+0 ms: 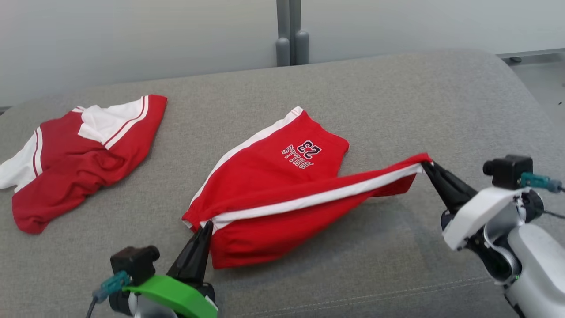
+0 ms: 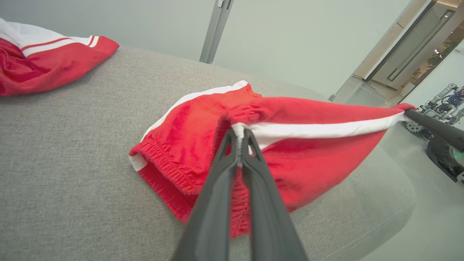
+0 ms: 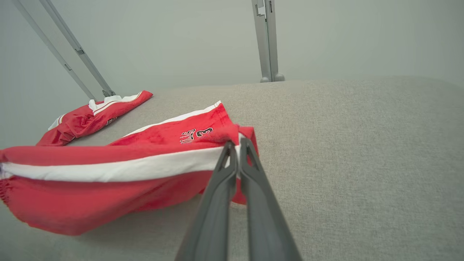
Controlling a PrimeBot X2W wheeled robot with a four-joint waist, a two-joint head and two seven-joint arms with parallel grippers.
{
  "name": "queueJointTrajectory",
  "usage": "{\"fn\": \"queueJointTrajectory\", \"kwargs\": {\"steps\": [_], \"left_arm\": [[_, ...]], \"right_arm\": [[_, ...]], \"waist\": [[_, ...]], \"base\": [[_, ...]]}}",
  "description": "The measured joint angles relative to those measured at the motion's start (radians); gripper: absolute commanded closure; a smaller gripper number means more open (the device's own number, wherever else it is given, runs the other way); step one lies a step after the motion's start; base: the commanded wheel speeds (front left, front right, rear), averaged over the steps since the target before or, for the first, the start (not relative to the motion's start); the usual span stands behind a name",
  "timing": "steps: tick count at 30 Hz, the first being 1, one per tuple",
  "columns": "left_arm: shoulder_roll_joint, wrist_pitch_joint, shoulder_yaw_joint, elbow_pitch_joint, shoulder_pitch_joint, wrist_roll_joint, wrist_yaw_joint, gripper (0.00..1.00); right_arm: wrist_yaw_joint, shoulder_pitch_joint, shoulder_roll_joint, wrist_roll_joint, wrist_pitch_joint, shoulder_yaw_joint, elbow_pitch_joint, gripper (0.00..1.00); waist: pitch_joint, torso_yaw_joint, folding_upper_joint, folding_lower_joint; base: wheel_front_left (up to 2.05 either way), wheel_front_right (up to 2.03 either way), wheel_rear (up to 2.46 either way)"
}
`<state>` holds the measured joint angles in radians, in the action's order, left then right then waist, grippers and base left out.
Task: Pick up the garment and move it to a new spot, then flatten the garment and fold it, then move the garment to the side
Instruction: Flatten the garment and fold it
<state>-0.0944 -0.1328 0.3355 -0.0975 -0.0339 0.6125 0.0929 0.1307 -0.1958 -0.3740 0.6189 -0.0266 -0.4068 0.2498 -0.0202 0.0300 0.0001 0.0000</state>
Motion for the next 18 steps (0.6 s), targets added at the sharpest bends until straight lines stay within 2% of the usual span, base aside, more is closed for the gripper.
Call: {"fn": "queueJointTrajectory", "kwargs": {"steps": [10, 18], "left_arm": [[0.035, 0.068, -0.002, -0.065, 0.174, 0.006, -0.067, 1.0], [0.055, 0.098, 0.032, -0.132, 0.313, 0.017, -0.101, 1.0]], "right_arm": [[0.0, -0.266, -0.041, 0.007, 0.181, -0.075, 0.068, 1.0], [0.0, -0.433, -0.073, 0.01, 0.291, -0.1, 0.164, 1.0]], "waist": [[-0.104, -0.068, 0.0, 0.0], [-0.198, -0.147, 0.0, 0.0]], "base": [[0.0, 0.0, 0.0], [0.0, 0.0, 0.0]]}}
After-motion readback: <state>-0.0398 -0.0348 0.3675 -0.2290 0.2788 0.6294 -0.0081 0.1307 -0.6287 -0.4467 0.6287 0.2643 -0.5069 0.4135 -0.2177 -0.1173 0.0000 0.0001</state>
